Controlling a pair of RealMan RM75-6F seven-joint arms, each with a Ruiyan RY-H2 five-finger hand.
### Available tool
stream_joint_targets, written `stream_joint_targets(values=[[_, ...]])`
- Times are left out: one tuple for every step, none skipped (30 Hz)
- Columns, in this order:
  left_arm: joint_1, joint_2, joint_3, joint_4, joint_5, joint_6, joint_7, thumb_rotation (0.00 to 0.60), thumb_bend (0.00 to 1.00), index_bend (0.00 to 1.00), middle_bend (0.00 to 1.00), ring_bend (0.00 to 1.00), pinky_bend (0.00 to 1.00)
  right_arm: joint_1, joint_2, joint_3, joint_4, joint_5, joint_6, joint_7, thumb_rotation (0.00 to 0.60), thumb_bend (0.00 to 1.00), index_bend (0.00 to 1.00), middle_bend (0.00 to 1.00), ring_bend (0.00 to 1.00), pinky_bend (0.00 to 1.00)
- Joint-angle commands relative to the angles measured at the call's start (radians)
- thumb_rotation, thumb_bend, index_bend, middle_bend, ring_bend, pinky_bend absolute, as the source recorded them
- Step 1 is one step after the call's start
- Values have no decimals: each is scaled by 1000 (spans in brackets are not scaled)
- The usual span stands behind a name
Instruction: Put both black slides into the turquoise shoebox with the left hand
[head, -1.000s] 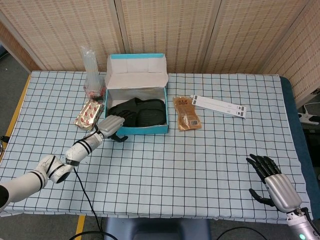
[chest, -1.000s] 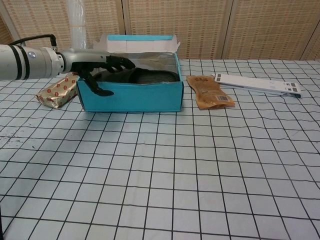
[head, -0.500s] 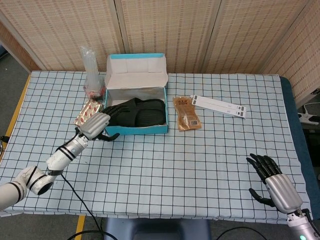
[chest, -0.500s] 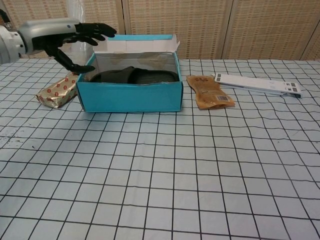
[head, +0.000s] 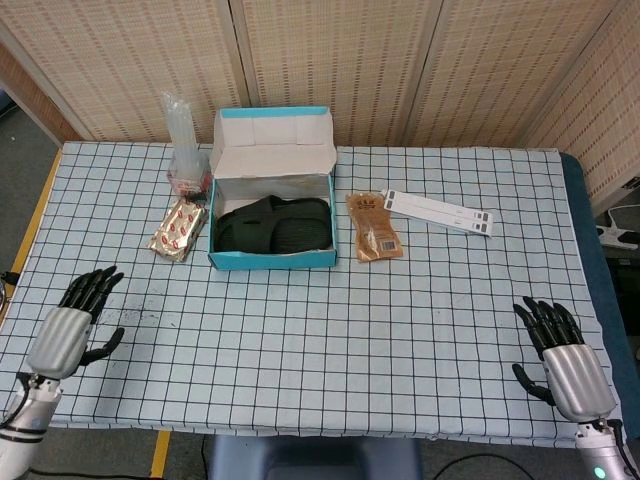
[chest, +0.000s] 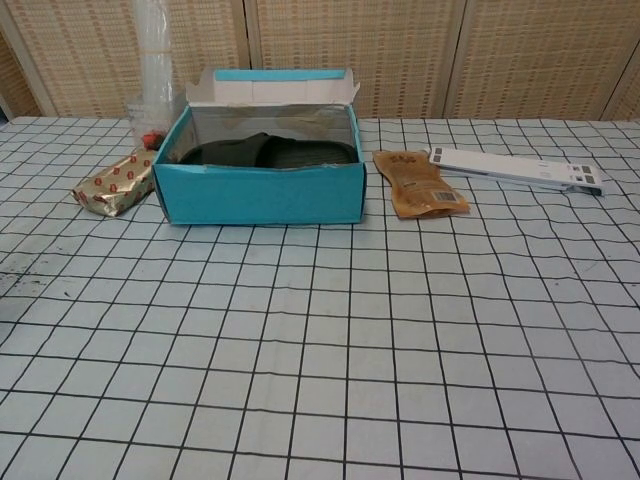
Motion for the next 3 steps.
stream_joint_targets(values=[[113, -4, 21, -6, 40, 125, 74, 600, 391, 0, 0, 0, 71, -5, 1, 1, -6, 2, 3, -5, 600, 224, 0, 0, 0, 0], [117, -3, 17, -8, 46, 126, 72, 600, 393, 0, 0, 0, 72, -6, 2, -1, -9, 2, 3, -5, 600, 224, 0, 0, 0, 0], [120, -2, 15, -8, 51, 126, 72, 600, 393, 0, 0, 0, 72, -7, 4, -2, -11, 2, 2, -6, 600, 224, 0, 0, 0, 0]])
